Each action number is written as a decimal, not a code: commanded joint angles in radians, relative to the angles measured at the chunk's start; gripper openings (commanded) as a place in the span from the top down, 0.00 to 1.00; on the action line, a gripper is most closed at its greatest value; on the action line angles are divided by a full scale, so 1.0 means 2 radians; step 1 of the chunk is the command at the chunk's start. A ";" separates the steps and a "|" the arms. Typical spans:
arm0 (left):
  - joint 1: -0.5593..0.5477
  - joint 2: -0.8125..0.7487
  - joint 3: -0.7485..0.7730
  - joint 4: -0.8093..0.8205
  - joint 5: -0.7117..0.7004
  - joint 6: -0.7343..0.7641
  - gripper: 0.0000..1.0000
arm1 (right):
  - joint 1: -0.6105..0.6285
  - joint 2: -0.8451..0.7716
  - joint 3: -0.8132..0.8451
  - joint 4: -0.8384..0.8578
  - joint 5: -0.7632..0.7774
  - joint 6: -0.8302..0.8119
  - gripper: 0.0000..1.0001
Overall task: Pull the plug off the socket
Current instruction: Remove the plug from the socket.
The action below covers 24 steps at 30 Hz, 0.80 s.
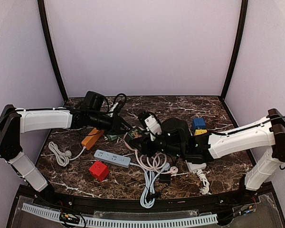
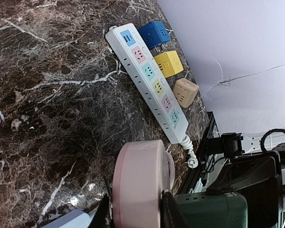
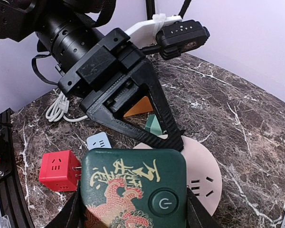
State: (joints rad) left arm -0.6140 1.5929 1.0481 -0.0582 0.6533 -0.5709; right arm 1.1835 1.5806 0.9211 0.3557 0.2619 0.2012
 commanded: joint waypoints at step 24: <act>0.010 -0.021 -0.025 0.005 0.011 0.153 0.99 | -0.068 0.007 0.025 -0.017 -0.017 0.133 1.00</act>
State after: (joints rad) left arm -0.6086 1.5833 1.0275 -0.0299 0.6258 -0.4095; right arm 1.1107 1.5913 0.9367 0.3050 0.0895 0.3813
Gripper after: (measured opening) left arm 0.221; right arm 0.487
